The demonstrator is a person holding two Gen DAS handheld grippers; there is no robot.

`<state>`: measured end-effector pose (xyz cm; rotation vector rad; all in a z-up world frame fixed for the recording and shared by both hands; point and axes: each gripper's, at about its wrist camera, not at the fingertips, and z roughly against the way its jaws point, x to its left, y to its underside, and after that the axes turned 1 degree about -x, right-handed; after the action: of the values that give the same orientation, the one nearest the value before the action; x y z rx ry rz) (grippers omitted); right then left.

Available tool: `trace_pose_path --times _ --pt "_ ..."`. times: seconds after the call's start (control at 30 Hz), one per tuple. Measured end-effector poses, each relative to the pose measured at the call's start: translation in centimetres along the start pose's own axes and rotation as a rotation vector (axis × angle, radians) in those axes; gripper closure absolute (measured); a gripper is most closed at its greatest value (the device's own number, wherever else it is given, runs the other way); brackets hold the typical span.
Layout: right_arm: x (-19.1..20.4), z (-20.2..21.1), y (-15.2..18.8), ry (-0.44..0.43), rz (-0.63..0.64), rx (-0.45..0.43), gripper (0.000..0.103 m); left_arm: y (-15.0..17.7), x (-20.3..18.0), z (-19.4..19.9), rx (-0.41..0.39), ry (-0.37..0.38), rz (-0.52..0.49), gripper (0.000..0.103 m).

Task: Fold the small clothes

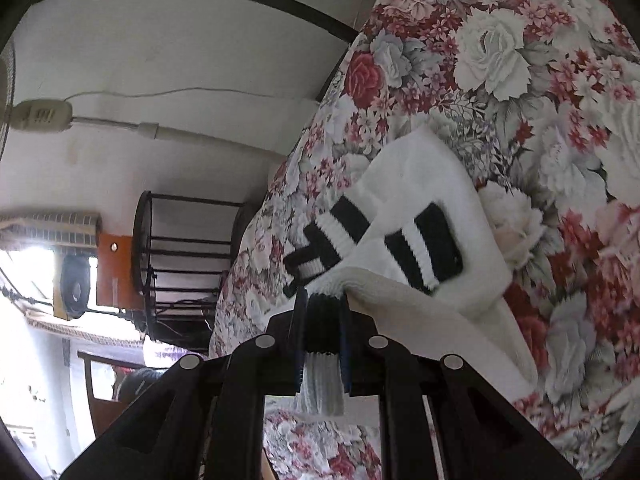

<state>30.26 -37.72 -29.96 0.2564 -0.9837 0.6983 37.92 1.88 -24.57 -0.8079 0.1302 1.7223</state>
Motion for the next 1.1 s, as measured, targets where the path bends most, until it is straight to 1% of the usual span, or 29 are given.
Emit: trace_pose_path --times 0.13,0.37,0.53,0.6,0.63,0.67,0.7,0.77,0.8,0.83,0.87,0.9,0.93,0.97,1.0,1.03,1.07,1.1 --pt "-0.1 -1.4 -1.0 -0.02 -0.015 0.008 0.089 -1.7 0.2 -1.1 -0.009 -0.023 -0.004 0.095" --pt "0.7 -4.0 -3.4 -0.033 0.004 -0.003 0.089 -3.9 0.7 -3.4 -0.016 -0.019 0.0 0.095" --pt "-0.6 -6.0 -4.5 -0.021 -0.023 0.005 0.089 -4.6 2.6 -5.6 0.005 -0.039 0.04 0.094" --pt "-1.0 -6.9 -4.8 -0.036 -0.028 0.014 0.085 -4.7 3.2 -6.4 0.016 -0.05 0.057 0.092" --pt "-1.1 -7.0 -5.0 -0.033 -0.031 0.014 0.079 -4.7 3.4 -6.5 0.019 -0.057 0.061 0.09" --pt "-1.3 -7.1 -5.2 -0.024 -0.032 0.012 0.073 -4.7 3.6 -6.7 0.021 -0.06 0.07 0.09" --pt "-1.4 -7.1 -5.3 -0.021 -0.029 0.014 0.063 -4.8 3.9 -6.8 0.022 -0.056 0.08 0.086" --pt "-1.4 -6.5 -5.7 -0.008 -0.016 0.011 0.062 -4.8 4.0 -6.6 0.026 -0.037 0.083 0.08" --pt "-1.3 -6.1 -5.8 0.002 -0.005 0.0 0.061 -4.8 4.0 -6.5 0.027 -0.036 0.08 0.064" --pt "-1.2 -5.6 -5.8 0.012 0.004 -0.017 0.06 -4.9 4.0 -5.9 0.005 -0.06 0.081 0.033" --pt "-1.0 -5.0 -5.9 0.026 0.011 -0.038 0.06 -4.9 4.0 -4.5 -0.069 -0.126 0.085 0.022" --pt "-0.9 -4.6 -5.9 0.031 0.014 -0.055 0.06 -4.9 4.0 -3.6 -0.112 -0.154 0.086 0.016" --pt "-0.8 -4.3 -5.8 0.03 0.017 -0.065 0.06 -5.1 4.0 -2.7 -0.147 -0.165 0.085 0.016" --pt "-0.5 -4.0 -5.5 0.034 0.025 -0.073 0.061 -5.4 4.2 -2.1 -0.15 -0.143 0.087 0.016" --pt "-0.3 -3.9 -5.4 0.04 0.034 -0.072 0.065 -5.5 4.5 -1.8 -0.138 -0.113 0.097 0.016" --pt "0.2 -3.8 -5.0 0.053 0.061 -0.064 0.072 -5.5 4.9 -1.8 -0.108 -0.087 0.114 0.016" --pt "0.5 -3.8 -4.8 0.066 0.082 -0.057 0.074 -5.5 5.1 -2.1 -0.077 -0.097 0.119 0.016" --pt "0.9 -3.7 -4.4 0.096 0.114 -0.045 0.078 -5.4 5.3 -2.9 -0.018 -0.143 0.11 0.016"
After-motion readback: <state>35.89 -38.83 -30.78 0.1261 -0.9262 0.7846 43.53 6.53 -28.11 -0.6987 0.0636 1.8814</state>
